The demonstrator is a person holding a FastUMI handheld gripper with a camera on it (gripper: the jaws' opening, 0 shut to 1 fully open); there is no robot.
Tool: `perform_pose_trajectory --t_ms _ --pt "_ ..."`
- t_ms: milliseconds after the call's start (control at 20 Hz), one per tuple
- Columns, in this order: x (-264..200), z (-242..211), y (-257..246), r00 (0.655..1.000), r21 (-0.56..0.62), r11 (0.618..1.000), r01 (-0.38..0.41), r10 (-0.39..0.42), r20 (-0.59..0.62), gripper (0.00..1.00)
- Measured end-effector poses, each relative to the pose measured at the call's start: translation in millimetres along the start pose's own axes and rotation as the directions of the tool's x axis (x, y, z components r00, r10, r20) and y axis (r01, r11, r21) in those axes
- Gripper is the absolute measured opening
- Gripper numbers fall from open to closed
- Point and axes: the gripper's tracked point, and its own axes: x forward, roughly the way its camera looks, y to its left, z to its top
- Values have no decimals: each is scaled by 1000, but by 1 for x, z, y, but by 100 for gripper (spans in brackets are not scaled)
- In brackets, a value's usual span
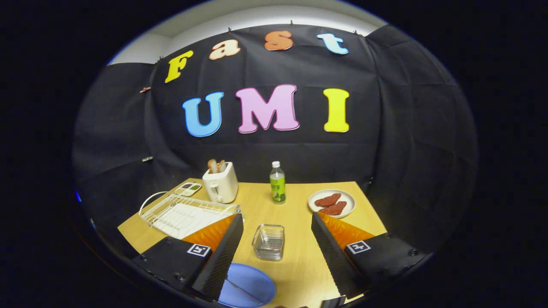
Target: Take the plate from the dish rack, then take the spoon from the basket and place it into the plate.
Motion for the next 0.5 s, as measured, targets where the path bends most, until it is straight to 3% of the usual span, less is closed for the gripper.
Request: perform_pose_trajectory --t_ms 300,500 --pt "-40 21 -13 989 -34 992 125 -122 89 98" --pt "-47 24 0 983 10 989 150 -150 103 98"
